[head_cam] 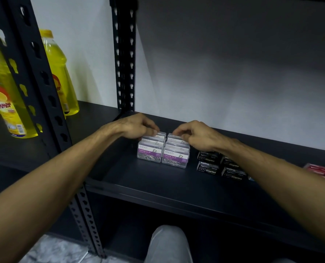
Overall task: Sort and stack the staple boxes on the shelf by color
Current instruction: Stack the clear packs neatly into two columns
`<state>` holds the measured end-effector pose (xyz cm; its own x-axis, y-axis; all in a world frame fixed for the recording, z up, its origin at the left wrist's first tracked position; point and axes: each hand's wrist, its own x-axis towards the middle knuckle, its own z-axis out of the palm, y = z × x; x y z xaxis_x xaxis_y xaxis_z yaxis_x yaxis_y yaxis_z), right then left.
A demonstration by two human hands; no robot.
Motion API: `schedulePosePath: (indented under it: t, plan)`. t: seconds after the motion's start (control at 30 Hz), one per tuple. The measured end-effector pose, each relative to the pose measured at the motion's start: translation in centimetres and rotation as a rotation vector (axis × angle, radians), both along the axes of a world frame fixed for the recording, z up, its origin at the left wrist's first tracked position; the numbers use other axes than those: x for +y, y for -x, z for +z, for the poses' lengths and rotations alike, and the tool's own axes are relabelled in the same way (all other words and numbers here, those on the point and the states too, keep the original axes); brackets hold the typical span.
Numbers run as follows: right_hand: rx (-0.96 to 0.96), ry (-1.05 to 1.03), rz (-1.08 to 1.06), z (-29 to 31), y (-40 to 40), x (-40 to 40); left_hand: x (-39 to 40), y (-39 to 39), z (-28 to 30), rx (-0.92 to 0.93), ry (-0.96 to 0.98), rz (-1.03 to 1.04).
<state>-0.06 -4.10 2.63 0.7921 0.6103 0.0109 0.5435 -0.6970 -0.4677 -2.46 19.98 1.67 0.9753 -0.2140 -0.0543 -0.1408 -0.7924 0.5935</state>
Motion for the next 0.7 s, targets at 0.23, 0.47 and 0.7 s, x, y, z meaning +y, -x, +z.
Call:
schedulePosePath:
  t: [0.23,0.47,0.7]
  plan:
    - [0.029,0.049,-0.018,0.6,1.0,0.2,-0.2,1.1,0.8,0.081,-0.098,0.039]
    - [-0.032,0.314,0.067,0.2,1.6,0.4,-0.7,1.6,1.4,0.194,-0.26,-0.105]
    - [-0.1,0.295,0.072,-0.4,1.7,0.6,-1.3,1.3,0.3,0.119,-0.276,-0.082]
